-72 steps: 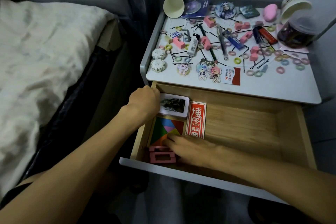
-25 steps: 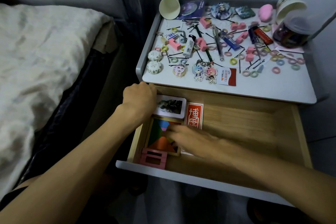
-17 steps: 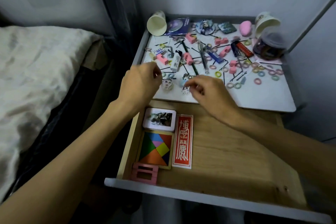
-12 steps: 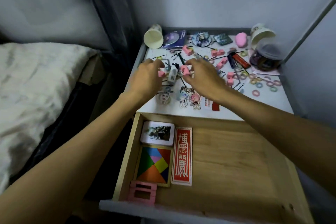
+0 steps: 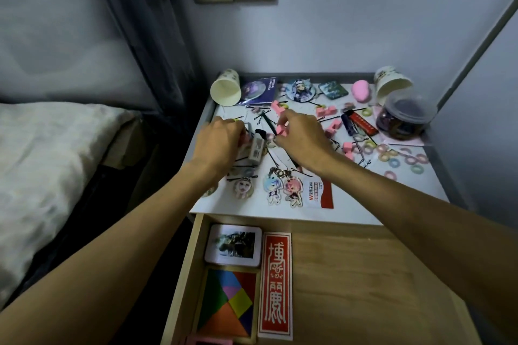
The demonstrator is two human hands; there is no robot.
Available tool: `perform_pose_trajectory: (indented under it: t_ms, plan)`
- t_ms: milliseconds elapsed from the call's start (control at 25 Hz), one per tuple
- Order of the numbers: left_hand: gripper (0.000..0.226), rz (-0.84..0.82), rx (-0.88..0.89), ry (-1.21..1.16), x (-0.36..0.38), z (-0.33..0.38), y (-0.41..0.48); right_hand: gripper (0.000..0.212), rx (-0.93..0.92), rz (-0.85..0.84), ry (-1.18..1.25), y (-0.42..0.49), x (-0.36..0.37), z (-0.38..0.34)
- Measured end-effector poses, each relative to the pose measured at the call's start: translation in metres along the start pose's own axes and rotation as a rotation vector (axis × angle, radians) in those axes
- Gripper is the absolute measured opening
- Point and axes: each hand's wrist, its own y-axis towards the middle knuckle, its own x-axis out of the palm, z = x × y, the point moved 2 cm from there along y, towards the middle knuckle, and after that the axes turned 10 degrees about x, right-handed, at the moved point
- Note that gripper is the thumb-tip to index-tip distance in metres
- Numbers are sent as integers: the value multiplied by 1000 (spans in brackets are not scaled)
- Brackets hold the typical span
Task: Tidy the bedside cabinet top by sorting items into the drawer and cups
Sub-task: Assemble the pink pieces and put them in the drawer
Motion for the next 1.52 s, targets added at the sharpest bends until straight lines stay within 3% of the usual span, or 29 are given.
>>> perform_pose_trajectory:
  t_ms: [80,160,320,440,680,840,1040,1160,1320,1520]
  plan:
    - [10,83,-59,-57,-17,12,-8,24,108,-32,201,-10,-21,7]
    - [20,93,-198,-295,-37,31,-21,22,180,-25,208,-22,-46,24]
    - [20,-106,-480,-1128,-65,79,-56,16,276,73,-51,-35,-72,70]
    - [16,-121,-544,-1352,-72,101,-78,17,300,56,-229,-42,-66,89]
    - [10,-30,-542,-1338,-59,104,-86,31,223,148,-400,-43,-57,88]
    - [10,-38,-498,-1344,-57,107,-90,37,280,176,-398,-37,-49,87]
    - [16,-10,-526,-1401,-53,103,-90,31,270,211,-466,-42,-54,75]
    - [17,2,-545,-1456,-51,103,-92,24,208,214,-266,-67,-73,50]
    - [22,-60,-505,-1456,-54,115,-91,12,142,27,100,-124,-77,20]
    - [26,-110,-418,-1439,-55,127,-94,8,25,-13,224,-151,-69,11]
